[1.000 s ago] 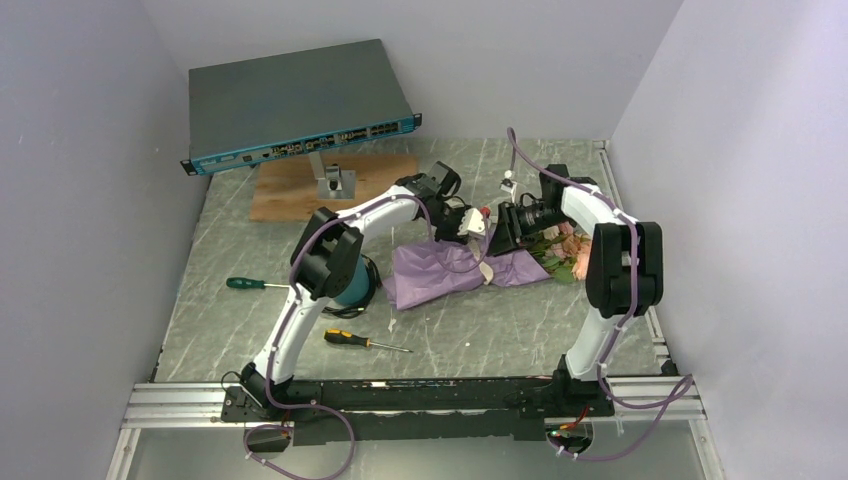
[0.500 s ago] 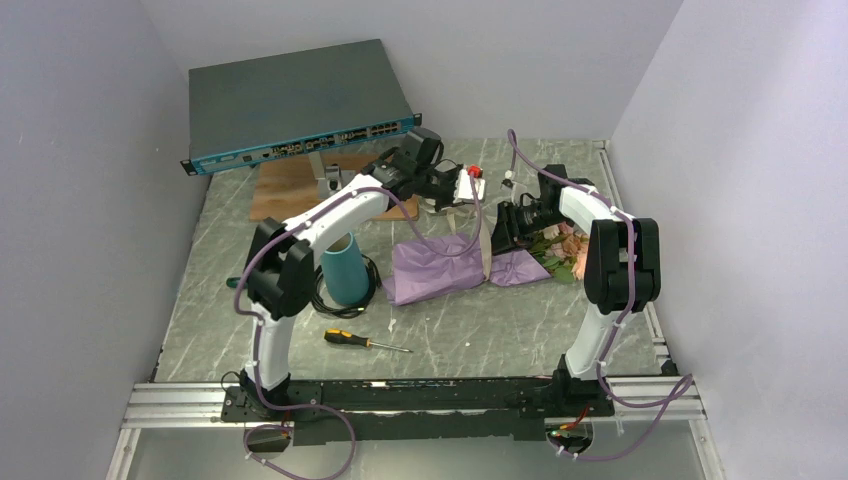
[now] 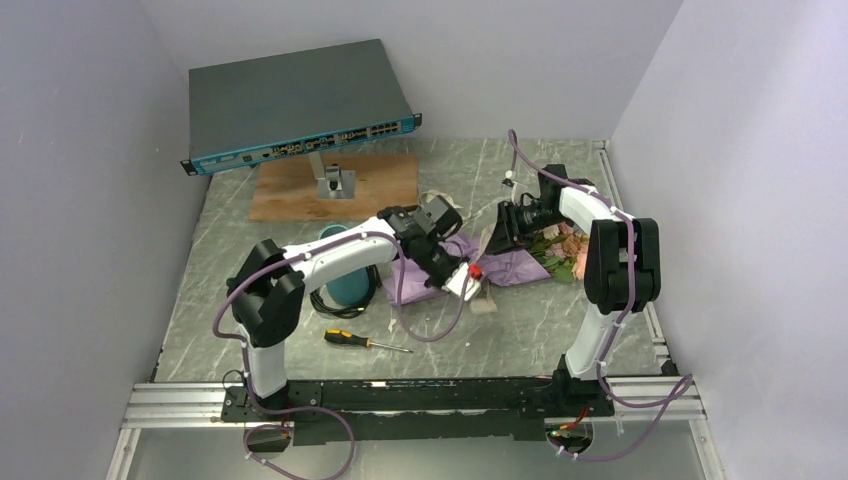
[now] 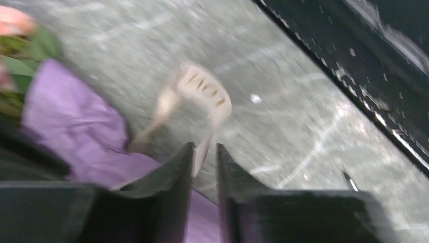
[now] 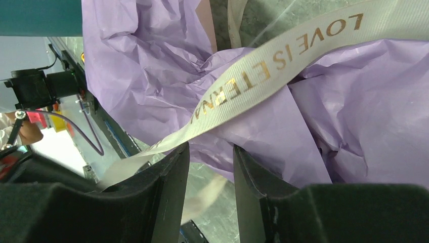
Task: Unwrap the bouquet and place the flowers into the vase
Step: Untie the ribbon from the wrapping paper.
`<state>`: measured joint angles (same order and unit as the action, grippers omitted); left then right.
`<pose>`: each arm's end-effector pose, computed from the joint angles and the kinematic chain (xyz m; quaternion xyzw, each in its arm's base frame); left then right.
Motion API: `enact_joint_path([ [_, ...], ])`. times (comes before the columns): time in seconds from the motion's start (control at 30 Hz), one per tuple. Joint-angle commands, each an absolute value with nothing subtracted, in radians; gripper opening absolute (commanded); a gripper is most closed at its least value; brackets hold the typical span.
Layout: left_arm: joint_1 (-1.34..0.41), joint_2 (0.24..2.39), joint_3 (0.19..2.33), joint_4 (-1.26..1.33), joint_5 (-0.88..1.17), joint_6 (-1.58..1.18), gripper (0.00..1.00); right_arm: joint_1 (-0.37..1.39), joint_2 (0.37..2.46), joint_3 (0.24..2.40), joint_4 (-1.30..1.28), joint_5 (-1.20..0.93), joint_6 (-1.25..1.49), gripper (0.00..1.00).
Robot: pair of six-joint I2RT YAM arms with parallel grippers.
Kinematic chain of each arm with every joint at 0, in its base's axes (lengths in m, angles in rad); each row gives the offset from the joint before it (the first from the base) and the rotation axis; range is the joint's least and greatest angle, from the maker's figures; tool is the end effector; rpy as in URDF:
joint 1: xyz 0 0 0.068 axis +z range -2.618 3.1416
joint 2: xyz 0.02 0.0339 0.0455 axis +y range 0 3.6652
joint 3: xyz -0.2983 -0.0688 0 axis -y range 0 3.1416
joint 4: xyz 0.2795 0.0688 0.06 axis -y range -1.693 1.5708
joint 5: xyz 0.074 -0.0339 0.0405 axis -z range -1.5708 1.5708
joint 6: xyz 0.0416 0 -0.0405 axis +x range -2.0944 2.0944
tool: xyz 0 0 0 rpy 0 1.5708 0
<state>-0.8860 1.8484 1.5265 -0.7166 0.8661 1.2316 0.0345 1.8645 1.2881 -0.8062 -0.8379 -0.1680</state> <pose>0.2519 -0.3586 0.2819 0.8175 0.3328 -0.3578 0.3048 0.3912 0.0444 0.1970 -0.1300 0.9010 0.3984 0.1127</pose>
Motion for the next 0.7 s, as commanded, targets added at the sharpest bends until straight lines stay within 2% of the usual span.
enact_joint_path([
  [0.0, -0.879, 1.871, 1.486, -0.862, 0.754, 1.388, 0.41, 0.035, 1.842, 1.285, -0.797, -0.841, -0.196, 0.40],
  [0.07, -0.875, 1.882, 1.519, -0.837, 0.715, 1.309, 0.56, 0.035, 1.837, 1.282, -0.800, -0.838, -0.203, 0.40],
  [0.13, -0.849, 1.894, 1.580, -0.857, 0.744, 1.263, 0.64, 0.035, 1.834, 1.279, -0.801, -0.838, -0.206, 0.39],
  [0.3, -0.758, 1.944, 1.729, -0.743, 0.862, 0.989, 0.63, 0.035, 1.821, 1.291, -0.811, -0.849, -0.204, 0.37],
  [0.43, -0.726, 2.001, 1.757, -0.540, 0.826, 0.773, 0.61, 0.035, 1.785, 1.299, -0.814, -0.847, -0.204, 0.30],
  [0.67, -0.723, 2.208, 1.952, -0.498, 0.740, 0.613, 0.71, 0.034, 1.766, 1.290, -0.817, -0.809, -0.204, 0.27],
])
